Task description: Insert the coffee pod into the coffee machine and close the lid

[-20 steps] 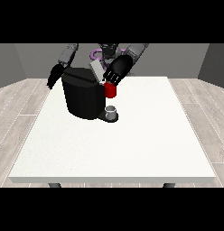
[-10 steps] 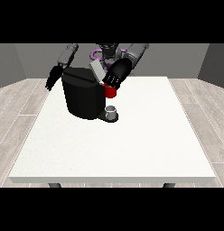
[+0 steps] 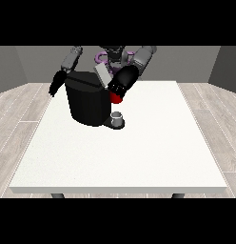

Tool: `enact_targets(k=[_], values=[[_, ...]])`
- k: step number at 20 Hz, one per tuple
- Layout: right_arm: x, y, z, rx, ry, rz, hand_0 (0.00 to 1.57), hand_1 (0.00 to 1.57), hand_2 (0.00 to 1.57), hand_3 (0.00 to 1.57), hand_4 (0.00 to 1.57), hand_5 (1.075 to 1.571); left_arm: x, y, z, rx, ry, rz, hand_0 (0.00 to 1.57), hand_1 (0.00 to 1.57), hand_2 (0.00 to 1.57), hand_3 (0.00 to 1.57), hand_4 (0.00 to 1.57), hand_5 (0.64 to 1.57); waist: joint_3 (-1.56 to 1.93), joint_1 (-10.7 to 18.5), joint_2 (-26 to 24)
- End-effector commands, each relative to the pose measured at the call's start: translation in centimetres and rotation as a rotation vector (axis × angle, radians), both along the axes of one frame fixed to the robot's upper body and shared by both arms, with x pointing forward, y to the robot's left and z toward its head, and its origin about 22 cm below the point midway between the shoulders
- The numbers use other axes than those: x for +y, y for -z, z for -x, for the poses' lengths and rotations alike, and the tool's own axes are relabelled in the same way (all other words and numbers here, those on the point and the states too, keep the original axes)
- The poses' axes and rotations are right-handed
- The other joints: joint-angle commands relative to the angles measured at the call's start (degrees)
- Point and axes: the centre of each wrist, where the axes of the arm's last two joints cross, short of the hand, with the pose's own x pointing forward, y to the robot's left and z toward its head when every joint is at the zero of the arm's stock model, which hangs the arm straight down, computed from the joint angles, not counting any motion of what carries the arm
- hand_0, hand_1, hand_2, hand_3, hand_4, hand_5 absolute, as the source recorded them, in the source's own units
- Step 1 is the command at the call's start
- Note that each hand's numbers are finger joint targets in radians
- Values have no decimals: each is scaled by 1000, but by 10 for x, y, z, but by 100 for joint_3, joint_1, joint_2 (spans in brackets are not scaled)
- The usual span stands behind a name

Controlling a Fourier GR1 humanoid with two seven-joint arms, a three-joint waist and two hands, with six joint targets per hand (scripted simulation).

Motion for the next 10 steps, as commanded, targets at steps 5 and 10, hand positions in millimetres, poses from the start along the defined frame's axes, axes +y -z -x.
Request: enact_targets(k=[5,10], values=[[10,2,5,27,-11,35,0,0,0,0,74,1571,-6,14,-3,-51,1,18,1212,1212,1186,971,0,1571,-5,-105,-33],[-3,-15,-3,-33,-14,38,0,0,0,0,185,1571,11,10,1,-128,22,-18,1222,1222,1174,886,0,1571,-6,-62,228]])
